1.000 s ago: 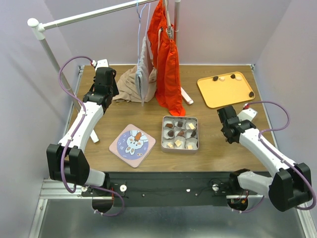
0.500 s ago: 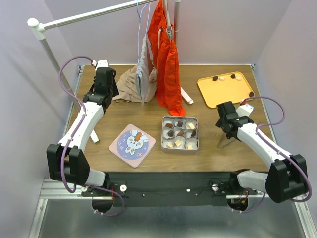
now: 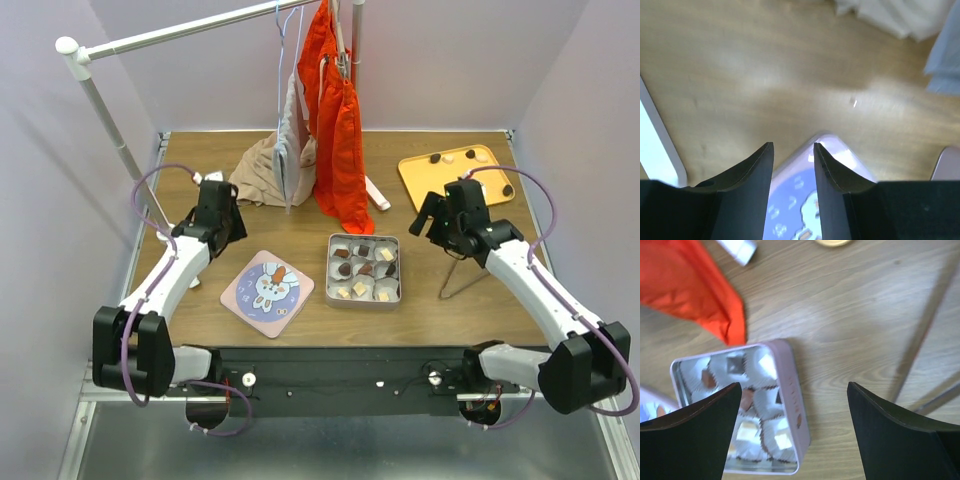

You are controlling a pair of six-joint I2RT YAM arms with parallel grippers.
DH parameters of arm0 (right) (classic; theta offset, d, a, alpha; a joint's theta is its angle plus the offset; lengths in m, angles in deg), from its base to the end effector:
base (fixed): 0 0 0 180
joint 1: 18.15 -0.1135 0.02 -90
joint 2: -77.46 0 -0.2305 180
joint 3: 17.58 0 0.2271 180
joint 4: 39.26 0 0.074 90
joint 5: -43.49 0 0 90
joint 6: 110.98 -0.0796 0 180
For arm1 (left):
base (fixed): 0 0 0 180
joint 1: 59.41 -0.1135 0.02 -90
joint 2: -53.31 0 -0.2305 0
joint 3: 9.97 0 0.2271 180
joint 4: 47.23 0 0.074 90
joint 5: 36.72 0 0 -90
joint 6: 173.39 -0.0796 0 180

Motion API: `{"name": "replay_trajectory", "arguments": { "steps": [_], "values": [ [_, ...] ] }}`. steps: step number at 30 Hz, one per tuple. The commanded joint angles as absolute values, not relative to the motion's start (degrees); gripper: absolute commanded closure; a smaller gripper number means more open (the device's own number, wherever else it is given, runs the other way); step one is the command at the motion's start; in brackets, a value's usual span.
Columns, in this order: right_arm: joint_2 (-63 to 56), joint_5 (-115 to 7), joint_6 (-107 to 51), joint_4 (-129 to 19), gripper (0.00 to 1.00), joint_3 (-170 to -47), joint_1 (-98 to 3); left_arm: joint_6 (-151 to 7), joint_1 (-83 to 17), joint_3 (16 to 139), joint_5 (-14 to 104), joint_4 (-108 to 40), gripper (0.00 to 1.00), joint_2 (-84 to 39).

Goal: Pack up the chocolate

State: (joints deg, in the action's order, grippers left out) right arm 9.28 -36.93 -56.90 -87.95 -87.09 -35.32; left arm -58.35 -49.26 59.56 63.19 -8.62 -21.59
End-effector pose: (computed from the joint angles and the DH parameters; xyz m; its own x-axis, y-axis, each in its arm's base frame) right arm 0.2568 0.0655 0.2206 -0.6768 0.3964 -0.6204 0.2638 0.9173 0.2982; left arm 0.2935 -0.0386 0.2090 -0.6412 -0.3088 -0.7025 -0.2425 0.9501 -0.1963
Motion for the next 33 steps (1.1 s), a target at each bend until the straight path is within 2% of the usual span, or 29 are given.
{"name": "replay_trajectory", "arguments": {
  "steps": [1,10,18,23,25,26,27,33],
  "values": [
    [6.63,-45.80,-52.36,-85.34,0.07,-92.21,-41.50,-49.83,-49.30,51.16,60.04,-4.49,0.52,-16.05],
    [-10.85,-47.99,-47.88,-85.34,0.07,-110.22,-65.68,-37.17,-49.21,49.82,63.21,-0.01,0.51,-17.09],
    [-28.16,-56.79,-43.22,-85.35,0.07,-119.29,-71.59,-31.19,-54.92,46.22,62.42,4.73,0.51,-14.81],
    [-34.24,-57.77,-42.34,-85.43,0.07,-121.48,-71.59,-28.46,-58.88,41.56,61.98,5.27,0.50,-6.99],
    [-36.34,-57.68,-42.08,-85.43,0.07,-122.28,-71.59,-28.02,-58.97,41.38,61.80,5.44,0.46,-5.93],
    [-36.96,-57.59,-41.99,-85.43,0.07,-122.45,-71.59,-27.93,-58.97,41.38,61.54,5.53,0.32,-6.19],
    [-37.49,-57.24,-42.07,-85.52,0.07,-123.06,-71.59,-28.45,-58.89,41.21,61.19,4.92,0.12,-6.46],
    [-41.10,-55.74,-42.69,-85.43,0.06,-123.51,-71.68,-28.37,-60.38,37.87,57.33,0.27,0.06,-12.16]
  ]
}}
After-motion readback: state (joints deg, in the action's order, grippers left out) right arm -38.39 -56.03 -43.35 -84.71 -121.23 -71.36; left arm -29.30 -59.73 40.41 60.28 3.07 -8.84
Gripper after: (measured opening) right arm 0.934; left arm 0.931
